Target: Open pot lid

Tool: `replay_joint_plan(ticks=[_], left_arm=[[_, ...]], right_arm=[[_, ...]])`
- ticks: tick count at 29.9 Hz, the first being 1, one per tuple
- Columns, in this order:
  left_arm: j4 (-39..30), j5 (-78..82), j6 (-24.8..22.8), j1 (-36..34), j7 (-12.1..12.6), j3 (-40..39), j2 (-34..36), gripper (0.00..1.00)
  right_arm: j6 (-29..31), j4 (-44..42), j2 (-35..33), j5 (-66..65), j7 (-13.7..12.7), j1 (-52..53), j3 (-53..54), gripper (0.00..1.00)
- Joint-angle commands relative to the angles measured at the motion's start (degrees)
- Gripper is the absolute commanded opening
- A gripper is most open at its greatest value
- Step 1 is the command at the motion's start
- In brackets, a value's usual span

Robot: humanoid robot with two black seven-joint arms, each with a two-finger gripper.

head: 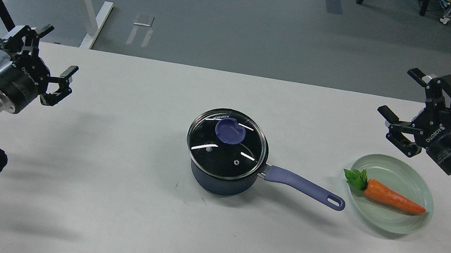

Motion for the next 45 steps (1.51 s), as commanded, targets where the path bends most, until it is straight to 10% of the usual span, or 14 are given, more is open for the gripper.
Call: replay_joint_plan(ticks=[1, 15, 30, 45], left_arm=[[0.0, 0.4, -0.1, -0.8, -1.9, 0.5, 0.0, 0.99], [-0.2, 3.6, -0.4, -2.6, -2.8, 0.9, 0.1, 0.99], [-0.2, 10.9, 0.9, -5.5, -3.3, 0.8, 0.0, 0.99], [-0.2, 11.8, 2.2, -7.8, -3.6, 0.8, -0.4, 0.99]], right_arm=[[-1.4, 6.8, -5.3, -17.6, 0.0, 4.0, -0.1, 1.00], [-2.7, 12.6, -2.8, -64.5, 0.0, 24.3, -24.0, 1.00], [-9.5, 7.3, 13.1, -74.1, 0.0, 39.1, -45.2, 1.00], [-13.0, 4.7, 14.1, -74.6, 0.0, 35.4, -48.3, 0.93]])
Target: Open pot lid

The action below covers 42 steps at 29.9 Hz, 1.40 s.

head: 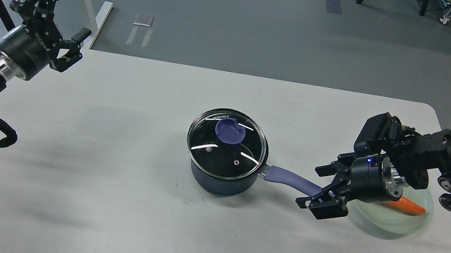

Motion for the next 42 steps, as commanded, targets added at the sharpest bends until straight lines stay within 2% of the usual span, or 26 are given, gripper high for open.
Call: replay_joint_plan(ticks=[1, 6, 11, 12, 20, 25, 30, 34, 37, 39, 42], left_arm=[[0.0, 0.0, 0.0, 0.0, 0.0, 0.0, 0.0, 0.99], [-0.1, 0.0, 0.0, 0.0, 0.0, 0.0, 0.0, 0.99], [-0.1, 0.0, 0.0, -0.1, 0.0, 0.0, 0.1, 0.99], [-0.1, 0.0, 0.0, -0.1, 0.0, 0.0, 0.1, 0.99], [-0.1, 4.8, 0.0, -1.1, 0.0, 0.1, 0.1, 0.99], [-0.3, 22.6, -0.2, -4.4, 0.0, -0.1, 0.3, 0.99], [-5.6, 43.2, 0.4, -9.0, 0.0, -0.1, 0.3, 0.99], [-12.5, 59.3, 5.8, -10.5, 0.0, 0.0, 0.0, 0.99], [-17.4, 74.2, 13.6, -10.6, 0.0, 1.0, -0.5, 0.99], [-20.4, 83.3, 18.1, -11.5, 0.0, 4.5, -0.9, 0.99], [-22.1, 89.9, 21.3, -15.9, 0.0, 13.0, -1.7, 0.99]], right_arm=[[-2.0, -0.5, 0.0, 0.0, 0.0, -0.4, -0.9, 0.92], [-2.8, -1.4, 0.5, -0.1, 0.0, -0.4, -1.1, 0.76], [-2.9, -2.1, 1.5, -0.1, 0.0, -0.4, -1.9, 0.48], [-2.9, -2.3, 1.6, 0.0, 0.0, -0.4, -1.9, 0.45], [-3.1, -2.9, 1.9, 0.0, 0.0, -0.4, -2.0, 0.40], [-3.2, -2.9, 1.8, 0.0, 0.0, -0.4, -2.0, 0.34], [-3.2, -2.9, 1.8, 0.0, 0.0, -0.4, -2.0, 0.32], [-3.7, -2.9, 1.9, 0.0, 0.0, -0.4, -2.0, 0.32], [-4.3, -2.9, 1.9, 0.0, 0.0, -0.4, -2.1, 0.33], [-4.3, -2.9, 1.8, 0.0, 0.0, -0.4, -2.2, 0.33], [-4.3, -2.9, 1.8, 0.0, 0.0, -0.4, -2.2, 0.33]])
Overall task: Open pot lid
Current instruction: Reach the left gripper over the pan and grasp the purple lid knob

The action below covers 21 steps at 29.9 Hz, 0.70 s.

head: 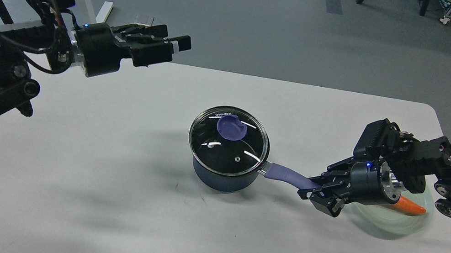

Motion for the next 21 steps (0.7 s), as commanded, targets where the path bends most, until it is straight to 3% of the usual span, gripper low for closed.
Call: replay_joint_plan(ticks=[1, 6, 13, 21], left_arm=[[-1.7, 7.0, 3.8, -4.9, 0.0, 9.7, -1.1, 0.99], [-0.8, 12.8, 7.2, -8.7, 0.0, 16.5, -4.5, 0.99], [6.4, 22.1, 7.9, -8.4, 0.0, 17.2, -13.4, 0.99], [12.4, 22.1, 9.6, -8.0, 0.0, 19.2, -17.0, 0.99]], right_arm=[[0.0, 0.0, -0.1, 0.0, 0.0, 0.0, 0.0, 0.33], [0.0, 0.0, 0.0, 0.0, 0.0, -0.1, 0.0, 0.33], [0.0, 0.0, -0.1, 0.1, 0.0, -0.1, 0.0, 0.34], [0.0, 0.0, -0.2, 0.1, 0.0, -0.3, 0.0, 0.34]])
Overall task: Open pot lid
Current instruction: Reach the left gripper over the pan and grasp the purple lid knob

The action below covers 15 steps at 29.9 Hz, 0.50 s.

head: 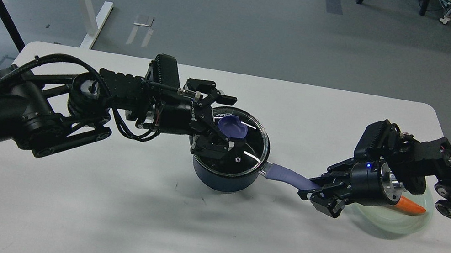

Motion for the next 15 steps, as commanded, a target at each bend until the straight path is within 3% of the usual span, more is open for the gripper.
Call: replay_joint_plan(ticks=[1, 6, 15], left_arm=[[2.3, 0.0, 0.8, 0.3, 0.0, 1.0, -0.8, 0.99], [5.9, 0.0, 3.3, 0.6, 0.0, 1.8, -2.2, 0.99], [6.5, 0.0, 3.3, 2.3, 0.0, 1.8, -2.4, 0.99]], right_arm=[[0.1, 0.0, 0.1, 0.0, 0.0, 0.0, 0.0, 0.34], [0.0, 0.0, 0.1, 0.0, 0.0, -0.1, 0.0, 0.34], [0.0, 0.0, 0.1, 0.1, 0.0, -0.1, 0.0, 0.34]])
